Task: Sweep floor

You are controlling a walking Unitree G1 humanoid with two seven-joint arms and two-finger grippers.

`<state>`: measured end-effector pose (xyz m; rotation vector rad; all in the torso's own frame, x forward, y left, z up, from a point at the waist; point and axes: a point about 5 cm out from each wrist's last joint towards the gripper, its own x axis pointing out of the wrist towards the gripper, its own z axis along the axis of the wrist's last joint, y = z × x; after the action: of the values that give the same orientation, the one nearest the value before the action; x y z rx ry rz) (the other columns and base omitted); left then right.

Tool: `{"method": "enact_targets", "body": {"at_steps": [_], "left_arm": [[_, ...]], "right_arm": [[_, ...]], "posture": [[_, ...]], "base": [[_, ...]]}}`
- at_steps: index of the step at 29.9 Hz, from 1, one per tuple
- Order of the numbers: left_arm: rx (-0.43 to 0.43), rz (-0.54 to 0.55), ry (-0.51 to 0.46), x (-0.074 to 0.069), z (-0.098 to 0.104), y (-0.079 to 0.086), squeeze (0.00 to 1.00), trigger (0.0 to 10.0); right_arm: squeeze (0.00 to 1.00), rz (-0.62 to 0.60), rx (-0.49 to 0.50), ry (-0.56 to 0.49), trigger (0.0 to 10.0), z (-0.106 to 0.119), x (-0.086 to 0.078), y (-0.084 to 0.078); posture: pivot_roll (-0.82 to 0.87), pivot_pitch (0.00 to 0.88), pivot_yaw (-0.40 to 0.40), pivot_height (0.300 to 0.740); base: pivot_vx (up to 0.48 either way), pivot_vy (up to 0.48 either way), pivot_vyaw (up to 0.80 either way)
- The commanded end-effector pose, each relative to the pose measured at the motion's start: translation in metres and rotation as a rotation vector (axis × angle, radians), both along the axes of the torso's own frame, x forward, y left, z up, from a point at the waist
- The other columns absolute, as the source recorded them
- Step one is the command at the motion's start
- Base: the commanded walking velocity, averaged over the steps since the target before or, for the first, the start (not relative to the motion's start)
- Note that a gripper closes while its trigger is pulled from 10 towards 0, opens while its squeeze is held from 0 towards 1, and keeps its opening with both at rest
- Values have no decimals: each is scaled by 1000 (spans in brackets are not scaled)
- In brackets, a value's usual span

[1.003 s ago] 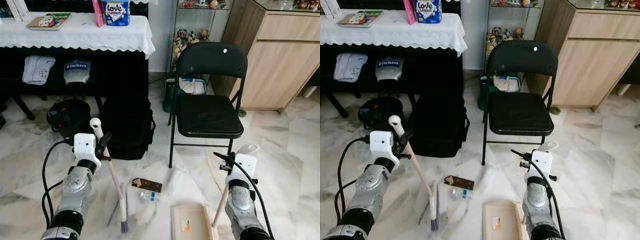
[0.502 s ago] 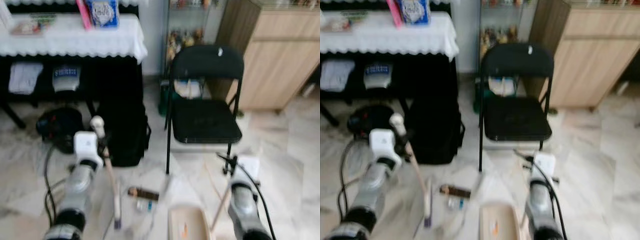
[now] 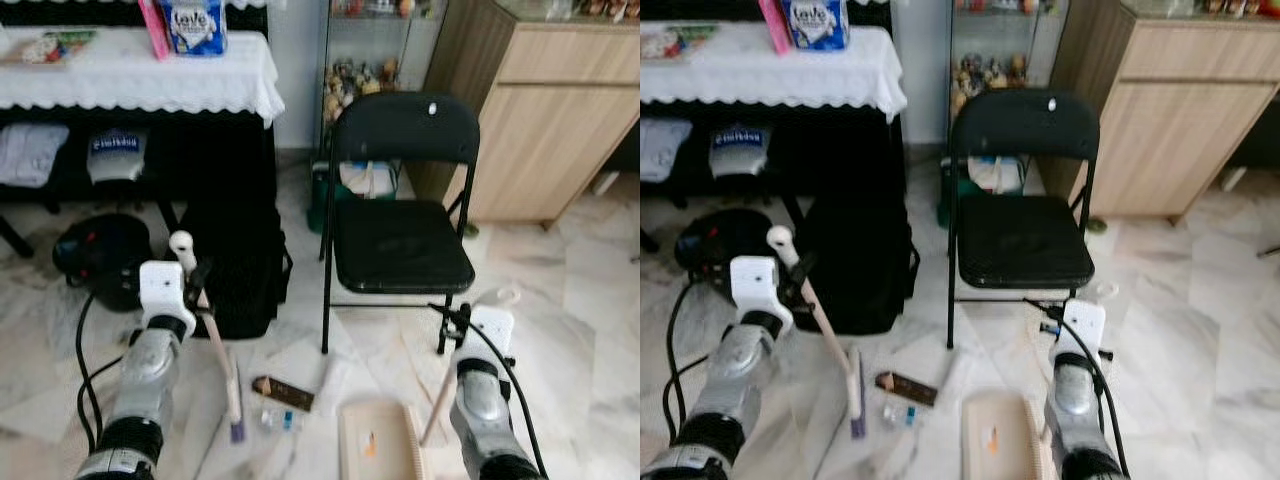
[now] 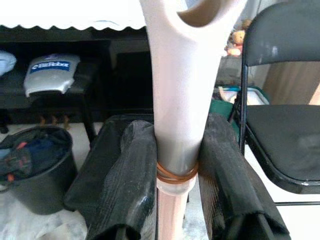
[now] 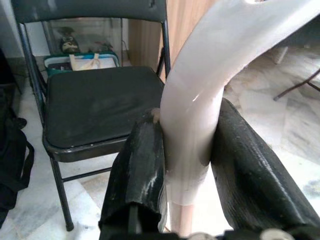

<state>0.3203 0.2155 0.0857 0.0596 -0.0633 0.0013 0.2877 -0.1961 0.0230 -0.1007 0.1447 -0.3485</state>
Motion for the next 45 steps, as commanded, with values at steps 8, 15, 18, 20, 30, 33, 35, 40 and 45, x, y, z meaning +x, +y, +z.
{"method": "enact_targets", "body": {"at_steps": [8,15,18,20,30,33,35,40,45], "left_arm": [[36,34,9,-3,-4,6,0,10000],[56,46,37,-7,-11,8,0,10000],[59,41,52,-7,-13,8,0,10000],[54,30,78,-9,-17,8,0,10000],[55,4,104,-10,-21,6,0,10000],[55,2,104,-10,-21,7,0,10000],[57,-5,104,-10,-21,7,0,10000],[63,-10,107,-11,-21,9,0,10000],[63,-12,109,-11,-20,12,0,10000]], "right_arm": [[0,4,-8,-7,10000,2,1,0],[0,2,-9,-5,10000,1,0,-1],[0,2,-10,-2,10000,1,0,-1],[0,1,-22,-17,10000,2,0,-2],[0,-36,-55,-65,10000,9,0,-9],[0,-36,-54,-62,10000,8,0,-9],[0,-25,-46,-43,10000,5,-1,-7],[0,-6,-30,9,10000,-3,-4,-3],[0,-3,-4,78,10000,-15,-10,0]], "posture": [[-71,59,-42,740],[-71,59,-42,740],[-71,59,-42,740],[-67,66,-39,740],[-64,64,-36,740],[-64,63,-35,740],[-63,62,-34,740],[-63,62,-34,740],[-56,63,-33,740]], "base": [[0,0,0],[0,0,0],[0,0,0],[0,0,0],[0,0,0],[0,0,0],[0,0,0],[0,0,0],[0,0,0]]}}
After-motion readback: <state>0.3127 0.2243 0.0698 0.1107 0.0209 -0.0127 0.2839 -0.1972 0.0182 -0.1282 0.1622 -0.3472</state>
